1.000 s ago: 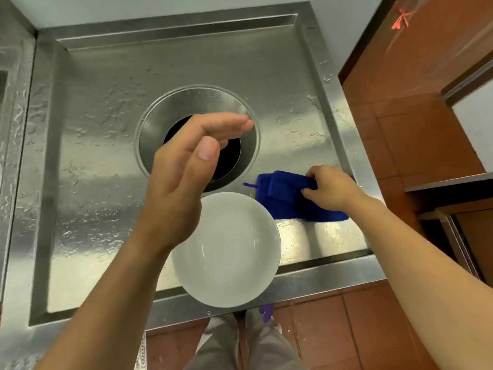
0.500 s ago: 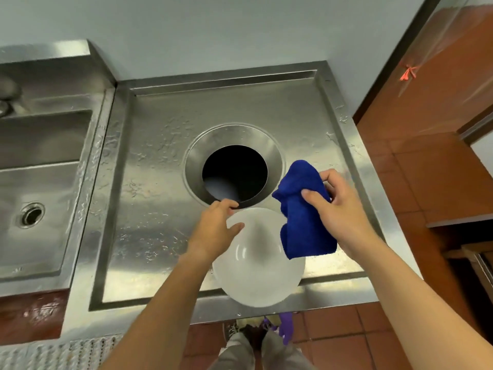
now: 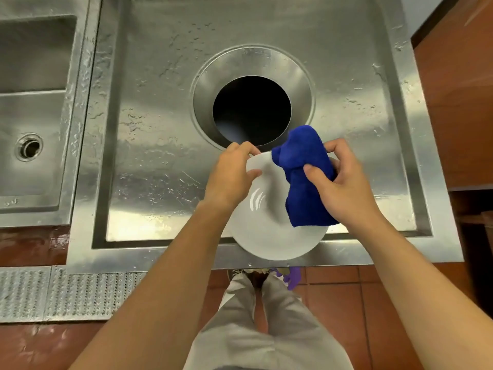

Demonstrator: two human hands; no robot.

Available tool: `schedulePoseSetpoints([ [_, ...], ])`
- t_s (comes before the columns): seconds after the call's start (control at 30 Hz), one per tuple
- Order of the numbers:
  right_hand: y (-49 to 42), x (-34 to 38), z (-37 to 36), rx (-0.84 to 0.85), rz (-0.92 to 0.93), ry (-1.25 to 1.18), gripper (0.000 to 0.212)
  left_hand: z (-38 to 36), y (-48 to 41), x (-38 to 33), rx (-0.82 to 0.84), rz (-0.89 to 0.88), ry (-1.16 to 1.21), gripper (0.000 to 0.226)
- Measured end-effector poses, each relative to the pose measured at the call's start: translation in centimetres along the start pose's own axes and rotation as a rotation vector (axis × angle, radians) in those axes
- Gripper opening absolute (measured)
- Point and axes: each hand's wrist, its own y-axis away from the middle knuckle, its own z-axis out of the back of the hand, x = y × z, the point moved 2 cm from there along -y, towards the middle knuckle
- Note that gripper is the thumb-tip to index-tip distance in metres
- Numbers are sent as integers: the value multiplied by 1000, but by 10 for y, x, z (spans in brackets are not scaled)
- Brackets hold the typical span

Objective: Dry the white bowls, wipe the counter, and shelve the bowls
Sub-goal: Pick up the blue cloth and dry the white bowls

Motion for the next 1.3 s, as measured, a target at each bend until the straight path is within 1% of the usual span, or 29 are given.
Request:
schedulePoseSetpoints([
  [0.1,1,-4,-1,-20,0,-2,21,0,-2,0,7,-56,-34,24],
  [0.17,1,-6,0,-47,-5,-11,24,4,-2,-3,-5,-124,-113,22],
  [0.27,0,-6,2,-77,-18,-53,20,20,-4,-6,-5,-224,-187,20],
  [0.4,-1,7,4,-126,14,-131,21,44,-4,-7,79,-241,-86,17],
  [0.5,-1,24,8,-216,77,-157,21,58,1,-3,44,-137,116,17],
  [0.53,-1,32,9,-248,104,-166,22,62,3,-2,12,-85,197,21],
  [0.6,-2,47,13,-313,166,-177,22,69,8,0,-10,18,436,28],
  [0.67,-4,62,18,-388,240,-141,23,71,14,-2,62,131,709,43],
  [0.73,-8,75,22,-438,295,-85,29,68,19,-4,134,231,935,54],
  [0.8,-11,84,23,-454,337,11,36,64,20,-6,169,286,1126,64],
  [0.87,-14,89,20,-457,371,164,43,61,21,-11,176,310,1270,71],
  [0.9,-16,89,16,-444,369,235,47,59,21,-15,182,315,1325,68],
  [0.93,-20,90,10,-416,354,296,50,57,21,-19,189,318,1362,60],
  [1.0,-30,90,-8,-313,304,391,57,51,22,-32,212,334,1366,41],
  [1.03,-36,90,-19,-247,284,439,58,48,21,-38,221,332,1351,40],
  [1.1,-40,90,-39,-139,259,523,56,43,20,-47,204,319,1348,46],
  [1.13,-41,90,-44,-96,280,536,53,43,18,-50,183,314,1356,48],
  [1.2,-42,92,-46,38,338,481,46,49,12,-49,137,311,1354,53],
  [1.27,-39,96,-40,213,366,430,36,54,7,-46,104,335,1343,61],
  [1.3,-37,98,-34,277,377,479,33,56,5,-44,104,347,1339,63],
])
